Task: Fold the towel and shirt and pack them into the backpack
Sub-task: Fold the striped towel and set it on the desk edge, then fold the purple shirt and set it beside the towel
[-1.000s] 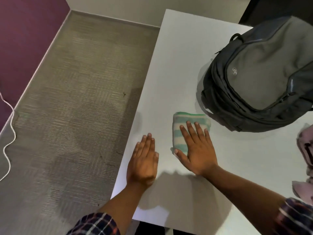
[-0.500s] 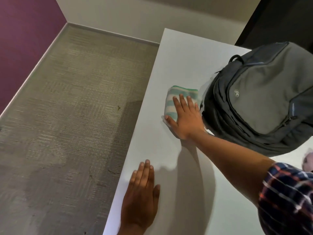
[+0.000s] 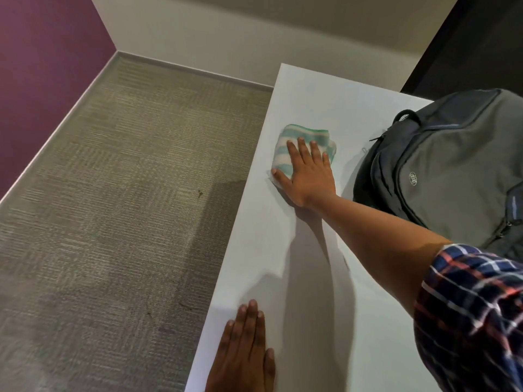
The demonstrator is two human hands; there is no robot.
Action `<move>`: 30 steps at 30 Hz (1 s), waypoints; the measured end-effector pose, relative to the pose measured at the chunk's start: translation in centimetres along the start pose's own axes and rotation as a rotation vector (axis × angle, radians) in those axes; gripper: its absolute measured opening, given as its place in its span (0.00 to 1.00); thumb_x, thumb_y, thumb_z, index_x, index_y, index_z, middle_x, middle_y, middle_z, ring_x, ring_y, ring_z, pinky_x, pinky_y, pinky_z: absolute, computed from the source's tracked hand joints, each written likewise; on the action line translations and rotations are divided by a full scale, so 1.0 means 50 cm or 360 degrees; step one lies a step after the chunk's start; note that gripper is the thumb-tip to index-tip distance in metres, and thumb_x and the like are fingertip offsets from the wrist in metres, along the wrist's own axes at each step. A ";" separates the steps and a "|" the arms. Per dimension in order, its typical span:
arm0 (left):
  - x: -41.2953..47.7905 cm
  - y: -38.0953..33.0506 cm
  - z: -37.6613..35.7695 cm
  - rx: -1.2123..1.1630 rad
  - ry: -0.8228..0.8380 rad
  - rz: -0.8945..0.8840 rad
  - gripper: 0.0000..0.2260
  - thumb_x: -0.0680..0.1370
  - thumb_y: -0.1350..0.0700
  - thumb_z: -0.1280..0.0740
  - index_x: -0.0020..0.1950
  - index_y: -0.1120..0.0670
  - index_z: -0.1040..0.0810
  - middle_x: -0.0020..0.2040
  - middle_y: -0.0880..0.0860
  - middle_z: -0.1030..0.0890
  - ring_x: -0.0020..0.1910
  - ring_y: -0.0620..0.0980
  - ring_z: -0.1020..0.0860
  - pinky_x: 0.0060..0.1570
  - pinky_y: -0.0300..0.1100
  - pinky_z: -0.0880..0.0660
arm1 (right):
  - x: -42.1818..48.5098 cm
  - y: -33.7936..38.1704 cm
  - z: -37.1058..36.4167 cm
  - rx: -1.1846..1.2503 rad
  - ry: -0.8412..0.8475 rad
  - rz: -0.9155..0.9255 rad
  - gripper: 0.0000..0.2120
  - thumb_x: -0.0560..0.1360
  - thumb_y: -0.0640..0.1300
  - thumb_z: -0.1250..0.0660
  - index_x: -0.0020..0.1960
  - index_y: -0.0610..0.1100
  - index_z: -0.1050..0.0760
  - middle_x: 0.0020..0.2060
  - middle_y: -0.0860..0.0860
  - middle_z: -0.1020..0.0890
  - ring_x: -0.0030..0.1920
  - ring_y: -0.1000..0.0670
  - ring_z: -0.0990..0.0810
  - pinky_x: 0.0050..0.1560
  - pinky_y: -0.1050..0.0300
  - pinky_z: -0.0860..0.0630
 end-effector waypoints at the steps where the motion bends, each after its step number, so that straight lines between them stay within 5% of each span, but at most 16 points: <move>1: -0.001 0.001 -0.002 -0.0007 0.0008 0.0005 0.24 0.82 0.48 0.55 0.69 0.61 0.33 0.71 0.59 0.29 0.77 0.53 0.46 0.71 0.48 0.45 | 0.001 0.000 -0.001 -0.0011 -0.0001 0.0001 0.39 0.77 0.71 0.58 0.81 0.51 0.56 0.80 0.49 0.55 0.79 0.44 0.60 0.77 0.42 0.62; 8: -0.008 -0.011 0.024 -0.0128 0.0094 0.0062 0.24 0.81 0.51 0.49 0.74 0.61 0.34 0.75 0.59 0.34 0.75 0.55 0.38 0.70 0.50 0.39 | -0.009 0.006 0.008 -0.0128 -0.0034 -0.0027 0.40 0.76 0.72 0.60 0.81 0.50 0.54 0.80 0.49 0.52 0.79 0.44 0.59 0.77 0.39 0.63; 13: -0.012 -0.020 0.044 -0.0135 0.0177 0.0094 0.24 0.81 0.52 0.47 0.76 0.61 0.37 0.77 0.57 0.38 0.77 0.55 0.42 0.73 0.51 0.40 | -0.103 0.063 0.028 -0.0050 -0.0173 0.0159 0.38 0.79 0.68 0.56 0.81 0.45 0.54 0.80 0.49 0.52 0.80 0.47 0.59 0.77 0.43 0.62; 21: -0.013 -0.025 0.041 -0.0152 0.0197 0.0083 0.22 0.80 0.56 0.42 0.73 0.63 0.33 0.75 0.60 0.36 0.76 0.56 0.40 0.71 0.54 0.36 | -0.509 0.086 -0.057 0.0189 0.0301 0.0346 0.35 0.81 0.67 0.55 0.80 0.52 0.61 0.79 0.54 0.61 0.78 0.53 0.66 0.78 0.50 0.63; 25: -0.014 -0.025 0.036 -0.0054 0.0312 0.0089 0.23 0.81 0.54 0.42 0.74 0.62 0.34 0.76 0.59 0.37 0.77 0.55 0.42 0.72 0.53 0.37 | -0.688 0.015 -0.098 0.0168 0.0469 0.0165 0.34 0.80 0.67 0.56 0.80 0.53 0.61 0.78 0.55 0.62 0.78 0.54 0.67 0.76 0.53 0.66; 30: -0.017 -0.022 0.023 -0.0003 0.0398 0.0159 0.24 0.82 0.52 0.49 0.74 0.64 0.36 0.76 0.60 0.38 0.76 0.56 0.40 0.74 0.51 0.43 | -0.852 -0.113 -0.080 0.0267 0.0366 -0.0102 0.31 0.82 0.60 0.52 0.81 0.49 0.52 0.80 0.52 0.54 0.80 0.48 0.57 0.76 0.49 0.54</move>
Point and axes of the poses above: each hand's wrist, its own x-axis towards the middle knuckle, its own z-axis out of the back of the hand, y = z × x, the point moved 8 cm from there along x, towards the middle knuckle
